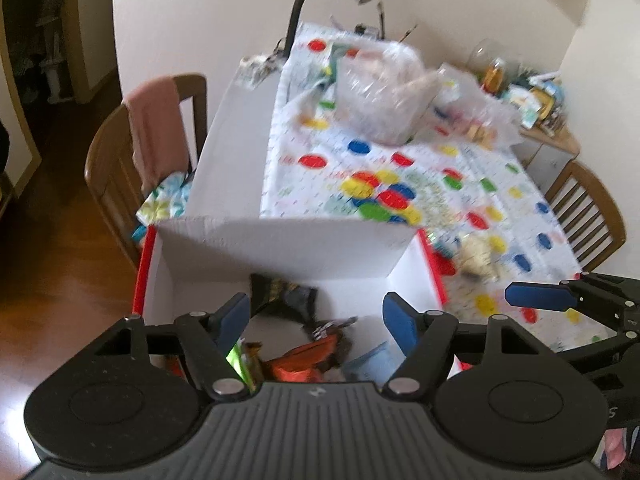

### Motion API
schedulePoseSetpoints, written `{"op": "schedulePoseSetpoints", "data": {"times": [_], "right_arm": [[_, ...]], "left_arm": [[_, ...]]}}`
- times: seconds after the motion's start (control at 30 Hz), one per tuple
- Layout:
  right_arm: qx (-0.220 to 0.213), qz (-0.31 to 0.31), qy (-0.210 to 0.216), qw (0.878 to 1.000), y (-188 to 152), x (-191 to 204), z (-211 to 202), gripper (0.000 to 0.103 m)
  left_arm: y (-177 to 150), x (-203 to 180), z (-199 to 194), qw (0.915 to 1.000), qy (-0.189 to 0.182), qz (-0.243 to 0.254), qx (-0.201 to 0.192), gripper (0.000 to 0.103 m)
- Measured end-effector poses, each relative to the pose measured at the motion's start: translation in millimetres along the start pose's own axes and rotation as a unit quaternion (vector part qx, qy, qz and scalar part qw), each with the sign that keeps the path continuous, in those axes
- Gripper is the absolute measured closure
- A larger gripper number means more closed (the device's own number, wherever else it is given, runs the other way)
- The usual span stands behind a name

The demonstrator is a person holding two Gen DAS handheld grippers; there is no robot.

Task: Organize snacks
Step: 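Move both tools back from the box toward the sachet and candy, then grasp the teal wrapped candy with left tool while right tool grasps the white sachet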

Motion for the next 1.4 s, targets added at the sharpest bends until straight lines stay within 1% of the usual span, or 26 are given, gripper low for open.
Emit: {"op": "schedulePoseSetpoints", "data": {"times": [0.03,0.2,0.3,0.43,0.53,0.6,0.73,0.83,0.93,1.0,1.17,1.27,1.4], "right_arm": [[-0.006,0.001,0.0,1.0,0,-3,-6,0.022],[-0.028,0.007,-0.002,1.0,-3,-12,-29,0.015],[-0.038,0.009,-0.005,0.999,-4,-20,-40,0.013],[-0.051,0.009,-0.006,0.999,-7,-35,-55,0.008],[-0.059,0.01,-0.008,0.998,-9,-50,-64,0.002],[-0.06,0.011,-0.011,0.998,-11,-63,-69,0.001],[-0.053,0.01,-0.022,0.998,-16,-96,-76,0.0],[-0.043,0.013,-0.031,0.998,-18,-126,-75,0.0],[-0.03,0.018,-0.04,0.999,-16,-158,-69,0.0],[-0.022,0.025,-0.047,0.998,-12,-180,-62,0.0],[0.005,0.059,-0.051,0.997,1,-224,-30,0.0],[0.021,0.083,-0.049,0.995,6,-242,-6,0.0],[0.045,0.119,-0.04,0.991,11,-257,35,0.001]], "left_arm": [[0,-3,-4,1.0,-0.002,0.001,-0.006,0.026],[3,-26,-18,0.9994,-0.015,0.01,-0.031,0.025],[3,-38,-21,0.9989,-0.019,0.011,-0.04,0.022],[3,-57,-23,0.9985,-0.016,0.009,-0.052,0.021],[4,-75,-20,0.9983,-0.018,0.006,-0.055,0.021],[5,-90,-15,0.9983,-0.017,0.004,-0.055,0.021],[7,-119,0,0.9985,-0.019,-0.006,-0.05,0.021],[11,-142,19,0.9989,-0.017,-0.02,-0.038,0.021],[16,-160,38,0.9988,-0.017,-0.041,-0.021,0.021],[23,-171,54,0.998,-0.01,-0.062,-0.006,0.021],[36,-183,86,0.9952,0.005,-0.096,0.018,0.021],[37,-184,100,0.9937,0.008,-0.109,0.025,0.021],[36,-183,110,0.993,0.029,-0.111,0.028,0.021]]}}
Point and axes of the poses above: each gripper's, at about its wrist camera, not at the fingertips, and z roughly the way its jaws point, x to its left, y to its top, the point moved 3 cm from there along z, roughly the way its jaws point, and after that the axes turned 2 degrees about x, right-handed, at the moved point
